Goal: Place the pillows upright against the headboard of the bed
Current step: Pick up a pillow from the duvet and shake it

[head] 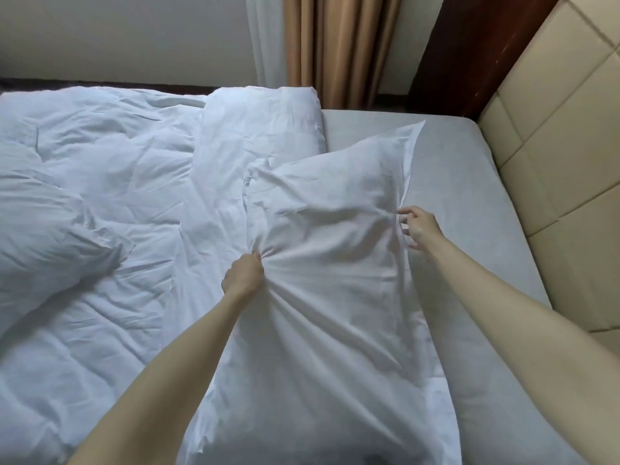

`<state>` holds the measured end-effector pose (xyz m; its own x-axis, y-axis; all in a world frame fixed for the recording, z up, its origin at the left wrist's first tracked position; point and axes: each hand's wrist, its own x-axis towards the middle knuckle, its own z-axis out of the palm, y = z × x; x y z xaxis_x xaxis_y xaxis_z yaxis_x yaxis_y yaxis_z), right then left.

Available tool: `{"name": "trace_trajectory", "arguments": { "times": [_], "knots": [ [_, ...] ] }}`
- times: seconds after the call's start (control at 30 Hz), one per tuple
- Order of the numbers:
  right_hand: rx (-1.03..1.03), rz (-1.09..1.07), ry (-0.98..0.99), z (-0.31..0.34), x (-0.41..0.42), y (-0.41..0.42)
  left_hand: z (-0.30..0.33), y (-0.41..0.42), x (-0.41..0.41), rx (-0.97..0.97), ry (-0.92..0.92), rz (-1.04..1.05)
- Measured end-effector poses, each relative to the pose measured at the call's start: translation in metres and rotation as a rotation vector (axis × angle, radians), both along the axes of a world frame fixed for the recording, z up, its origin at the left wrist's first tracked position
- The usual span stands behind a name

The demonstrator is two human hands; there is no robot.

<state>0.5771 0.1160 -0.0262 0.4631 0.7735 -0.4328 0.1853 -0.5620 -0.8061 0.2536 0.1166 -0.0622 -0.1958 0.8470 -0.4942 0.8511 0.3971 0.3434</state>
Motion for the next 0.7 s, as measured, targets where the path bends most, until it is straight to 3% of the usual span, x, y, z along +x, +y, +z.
{"name": "trace_trajectory", "arguments": {
  "times": [0.17, 0.27, 0.4, 0.53, 0.63, 0.7],
  "knots": [
    [-0.091, 0.012, -0.101, -0.038, -0.005, -0.017, -0.010, 0.020, 0.031, 0.082, -0.031, -0.265],
    [-0.130, 0.007, -0.152, -0.054, -0.005, -0.025, -0.026, 0.019, 0.050, 0.142, -0.047, -0.294],
    [-0.234, -0.034, -0.157, -0.077, -0.002, -0.039, -0.055, 0.006, 0.044, 0.143, 0.061, -0.032],
    [-0.321, -0.044, -0.054, -0.105, -0.001, -0.048, -0.078, 0.007, 0.028, 0.022, -0.141, 0.298],
    [-0.359, -0.078, 0.032, -0.126, 0.001, -0.052, -0.088, 0.014, 0.020, -0.059, -0.361, 0.316],
    [-0.351, -0.120, 0.086, -0.139, 0.004, -0.054, -0.089, 0.019, 0.019, -0.092, -0.390, 0.307]
  ]
}}
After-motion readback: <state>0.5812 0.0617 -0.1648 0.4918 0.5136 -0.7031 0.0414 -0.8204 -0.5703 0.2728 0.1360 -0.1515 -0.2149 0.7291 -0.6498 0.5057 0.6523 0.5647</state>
